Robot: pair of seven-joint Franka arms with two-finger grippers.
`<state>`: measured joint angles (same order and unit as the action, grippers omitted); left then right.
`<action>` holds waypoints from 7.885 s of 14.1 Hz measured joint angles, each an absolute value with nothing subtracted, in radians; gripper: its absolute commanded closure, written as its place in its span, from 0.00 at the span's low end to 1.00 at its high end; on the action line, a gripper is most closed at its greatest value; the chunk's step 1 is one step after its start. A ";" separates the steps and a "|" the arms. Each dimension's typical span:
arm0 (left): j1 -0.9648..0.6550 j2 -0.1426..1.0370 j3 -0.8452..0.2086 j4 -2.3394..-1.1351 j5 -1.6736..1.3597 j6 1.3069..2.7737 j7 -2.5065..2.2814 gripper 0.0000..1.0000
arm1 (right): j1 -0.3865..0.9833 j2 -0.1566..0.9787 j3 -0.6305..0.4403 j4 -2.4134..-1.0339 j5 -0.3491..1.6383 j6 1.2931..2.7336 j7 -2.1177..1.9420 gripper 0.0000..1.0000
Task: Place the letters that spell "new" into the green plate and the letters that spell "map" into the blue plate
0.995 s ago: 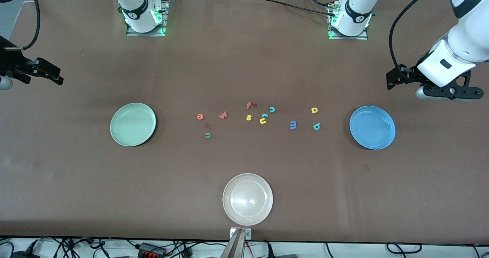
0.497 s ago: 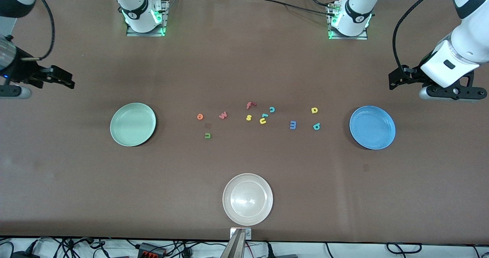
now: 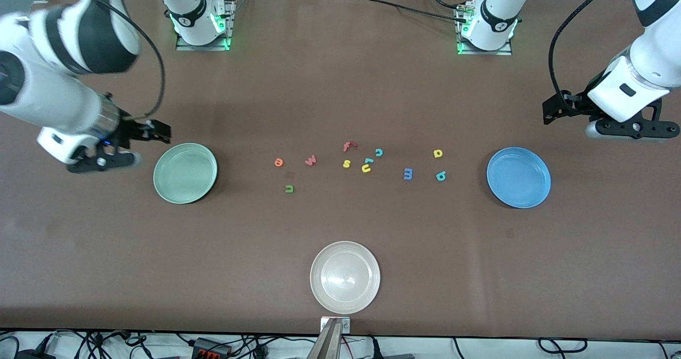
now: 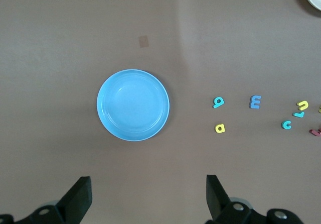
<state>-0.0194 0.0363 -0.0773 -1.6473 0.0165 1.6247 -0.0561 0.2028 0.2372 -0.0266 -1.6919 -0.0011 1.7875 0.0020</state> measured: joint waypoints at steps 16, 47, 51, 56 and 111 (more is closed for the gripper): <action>-0.082 0.128 -0.102 -1.654 0.016 1.556 -0.054 0.00 | 0.467 0.498 -0.026 -1.854 0.005 2.172 0.284 0.08; -0.367 0.678 -0.148 -1.749 0.020 2.264 -0.346 0.91 | 0.574 0.622 -0.027 -1.842 0.076 2.344 0.635 0.59; -0.348 0.620 -0.110 -1.657 0.043 2.015 -0.344 0.90 | 0.574 0.622 -0.027 -1.842 0.076 2.345 0.636 0.64; -0.177 0.557 -0.088 -1.567 0.239 1.773 -0.080 0.87 | 0.574 0.625 -0.028 -1.842 0.076 2.345 0.637 0.83; -0.049 0.621 -0.317 -1.900 0.212 2.305 -0.184 0.85 | 0.605 0.825 -0.083 -1.474 0.077 2.321 0.564 0.38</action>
